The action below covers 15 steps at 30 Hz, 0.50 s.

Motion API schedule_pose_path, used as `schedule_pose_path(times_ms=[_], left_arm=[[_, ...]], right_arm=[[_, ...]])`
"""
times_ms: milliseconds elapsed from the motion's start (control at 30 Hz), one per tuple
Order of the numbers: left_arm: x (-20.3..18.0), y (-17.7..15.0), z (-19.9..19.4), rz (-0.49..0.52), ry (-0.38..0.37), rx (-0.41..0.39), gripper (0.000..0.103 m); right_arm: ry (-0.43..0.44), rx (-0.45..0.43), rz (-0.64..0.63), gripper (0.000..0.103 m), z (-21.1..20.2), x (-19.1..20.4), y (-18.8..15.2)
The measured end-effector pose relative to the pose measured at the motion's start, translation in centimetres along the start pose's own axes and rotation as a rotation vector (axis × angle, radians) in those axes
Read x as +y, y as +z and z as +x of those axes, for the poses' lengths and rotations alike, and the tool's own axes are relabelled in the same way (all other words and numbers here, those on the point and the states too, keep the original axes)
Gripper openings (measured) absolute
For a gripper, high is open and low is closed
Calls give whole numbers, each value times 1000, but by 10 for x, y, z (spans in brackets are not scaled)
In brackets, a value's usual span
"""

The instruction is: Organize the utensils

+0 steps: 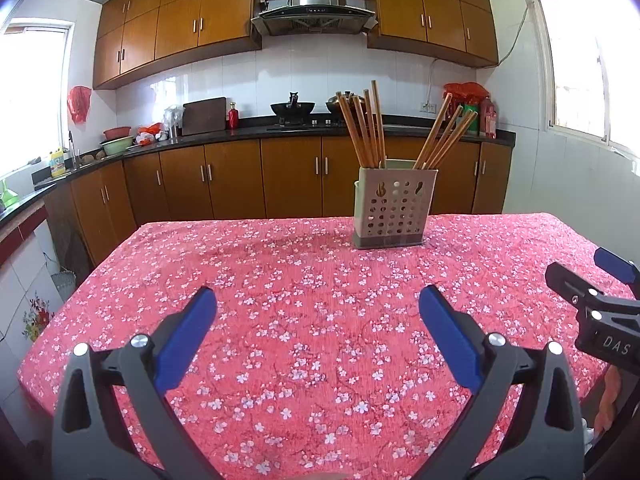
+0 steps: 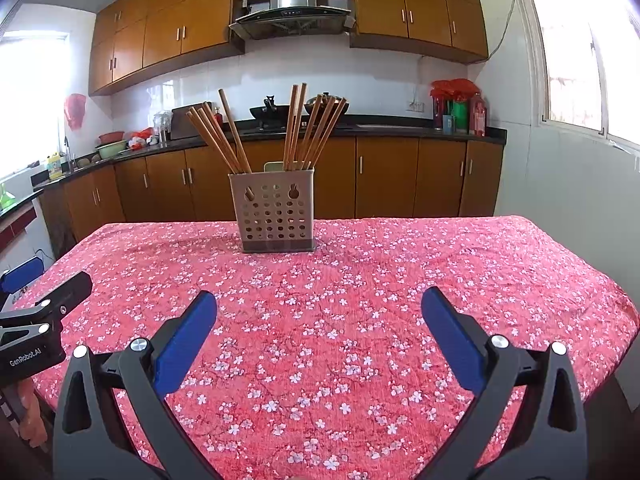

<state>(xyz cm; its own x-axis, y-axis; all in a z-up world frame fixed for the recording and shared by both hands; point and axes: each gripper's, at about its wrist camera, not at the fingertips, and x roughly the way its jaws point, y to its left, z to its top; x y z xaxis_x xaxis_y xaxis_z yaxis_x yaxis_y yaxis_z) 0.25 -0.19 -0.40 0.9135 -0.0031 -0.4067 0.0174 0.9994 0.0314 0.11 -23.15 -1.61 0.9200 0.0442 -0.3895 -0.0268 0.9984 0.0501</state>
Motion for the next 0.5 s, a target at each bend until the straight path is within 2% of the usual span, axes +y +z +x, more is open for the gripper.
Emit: schedule_pose_path(times_ms=[500], left_arm=[[-4,0,-1,2,-5,-5,99]], right_arm=[[5,5,8,101,0,-1,-1]])
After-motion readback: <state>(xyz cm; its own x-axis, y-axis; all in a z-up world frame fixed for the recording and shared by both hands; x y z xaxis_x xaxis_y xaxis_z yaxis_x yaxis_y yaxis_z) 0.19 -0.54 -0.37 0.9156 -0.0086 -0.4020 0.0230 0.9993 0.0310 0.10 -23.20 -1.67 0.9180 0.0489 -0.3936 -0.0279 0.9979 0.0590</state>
